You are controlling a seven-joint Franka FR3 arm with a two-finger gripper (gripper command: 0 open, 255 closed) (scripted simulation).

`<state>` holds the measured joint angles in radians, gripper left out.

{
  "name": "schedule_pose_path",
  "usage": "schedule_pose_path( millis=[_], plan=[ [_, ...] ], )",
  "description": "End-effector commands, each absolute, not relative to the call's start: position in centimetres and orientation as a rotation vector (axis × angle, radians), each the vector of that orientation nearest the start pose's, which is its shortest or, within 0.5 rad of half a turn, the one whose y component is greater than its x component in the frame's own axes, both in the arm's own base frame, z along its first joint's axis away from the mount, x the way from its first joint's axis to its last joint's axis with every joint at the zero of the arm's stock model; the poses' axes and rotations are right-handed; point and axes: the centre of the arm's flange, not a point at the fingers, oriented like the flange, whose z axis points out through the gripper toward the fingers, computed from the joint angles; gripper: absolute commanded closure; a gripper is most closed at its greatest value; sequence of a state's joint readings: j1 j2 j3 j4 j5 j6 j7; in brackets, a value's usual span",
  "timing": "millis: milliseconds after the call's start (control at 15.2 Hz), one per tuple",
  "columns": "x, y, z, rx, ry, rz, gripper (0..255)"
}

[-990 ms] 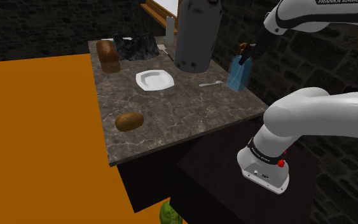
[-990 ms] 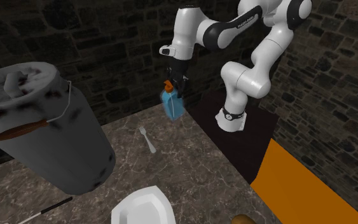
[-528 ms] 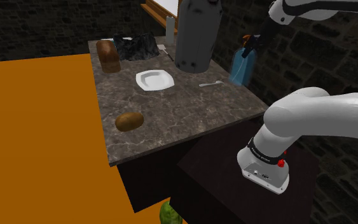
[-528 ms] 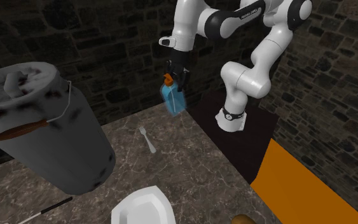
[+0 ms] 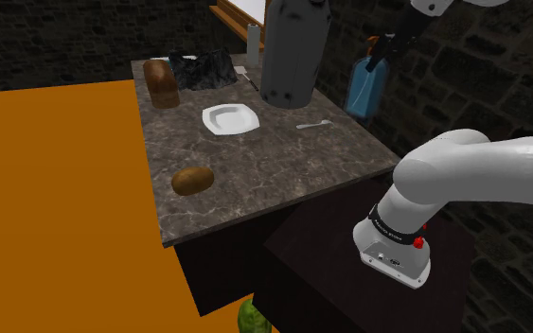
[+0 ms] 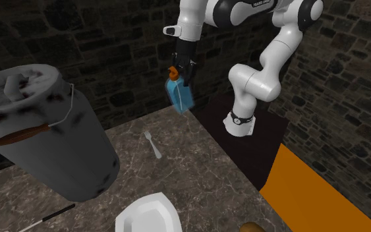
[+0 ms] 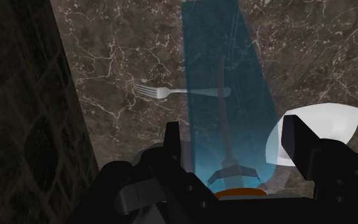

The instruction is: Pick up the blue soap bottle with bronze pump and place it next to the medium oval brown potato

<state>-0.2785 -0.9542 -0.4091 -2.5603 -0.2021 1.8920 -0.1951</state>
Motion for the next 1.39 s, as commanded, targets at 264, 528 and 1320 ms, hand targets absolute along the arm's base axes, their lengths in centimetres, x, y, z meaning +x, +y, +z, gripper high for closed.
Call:
schedule_pose_path(
  millis=[264, 528, 1320],
  plan=[
    [21.7, -22.7, 57.7, -3.035, 0.505, -0.429, 255],
    [21.7, -22.7, 59.9, -3.035, 0.505, -0.429, 255],
    [22.5, -21.7, 65.5, -3.035, 0.505, -0.429, 255]
  ],
)
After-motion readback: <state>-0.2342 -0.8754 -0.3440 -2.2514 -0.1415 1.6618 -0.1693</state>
